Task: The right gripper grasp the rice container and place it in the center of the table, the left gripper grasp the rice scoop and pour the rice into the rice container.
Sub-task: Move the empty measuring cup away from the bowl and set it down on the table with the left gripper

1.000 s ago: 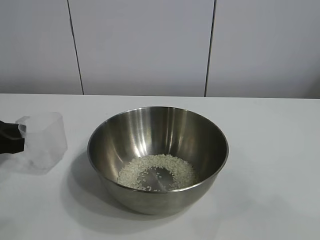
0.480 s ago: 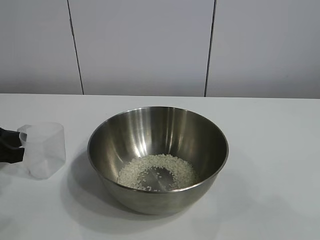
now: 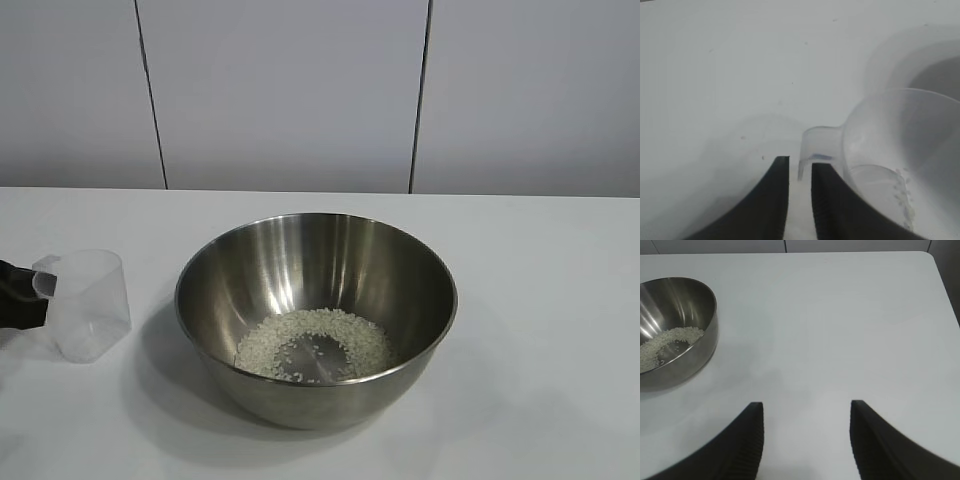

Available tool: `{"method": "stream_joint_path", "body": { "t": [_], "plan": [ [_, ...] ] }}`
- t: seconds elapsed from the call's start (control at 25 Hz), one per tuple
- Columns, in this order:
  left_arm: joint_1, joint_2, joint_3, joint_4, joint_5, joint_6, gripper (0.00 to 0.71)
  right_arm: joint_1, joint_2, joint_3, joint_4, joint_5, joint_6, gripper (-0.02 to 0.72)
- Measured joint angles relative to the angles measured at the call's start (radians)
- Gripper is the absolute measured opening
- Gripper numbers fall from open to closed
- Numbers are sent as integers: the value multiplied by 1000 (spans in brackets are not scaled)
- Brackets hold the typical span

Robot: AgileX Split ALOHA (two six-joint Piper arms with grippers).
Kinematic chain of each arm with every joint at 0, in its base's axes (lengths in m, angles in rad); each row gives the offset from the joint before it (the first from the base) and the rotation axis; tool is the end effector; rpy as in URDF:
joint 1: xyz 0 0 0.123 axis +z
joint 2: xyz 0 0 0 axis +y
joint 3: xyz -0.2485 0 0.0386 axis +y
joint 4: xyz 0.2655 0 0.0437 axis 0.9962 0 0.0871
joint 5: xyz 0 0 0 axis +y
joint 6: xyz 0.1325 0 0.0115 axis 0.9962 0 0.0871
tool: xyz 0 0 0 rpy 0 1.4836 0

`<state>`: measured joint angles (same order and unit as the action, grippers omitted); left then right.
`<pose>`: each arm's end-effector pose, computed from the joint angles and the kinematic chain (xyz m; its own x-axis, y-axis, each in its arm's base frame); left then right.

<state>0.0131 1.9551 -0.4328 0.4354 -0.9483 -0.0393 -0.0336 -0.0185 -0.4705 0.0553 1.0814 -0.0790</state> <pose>0.2936 -0.0417 0.0122 -0.4327 0.2045 -0.8780 0.3893 0.9208 0.0226 0.0811 0.0038 0.2560 -0.4820 -0.0367 -0.8754 -0.0347 0.9991 -0.0228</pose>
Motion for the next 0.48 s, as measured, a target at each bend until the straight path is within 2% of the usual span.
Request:
{"method": "stream_joint_path", "body": {
  "t": [0.12, 0.28, 0.48],
  "plan": [
    [0, 0, 18, -1, 0, 0, 289, 0, 0, 0, 0, 0, 0, 356],
    [0, 0, 61, -23, -7, 0, 302, 0, 0, 0, 0, 0, 0, 356],
    [0, -1, 114, -84, -81, 0, 307, 0, 0, 0, 0, 1, 0, 356]
  ]
}}
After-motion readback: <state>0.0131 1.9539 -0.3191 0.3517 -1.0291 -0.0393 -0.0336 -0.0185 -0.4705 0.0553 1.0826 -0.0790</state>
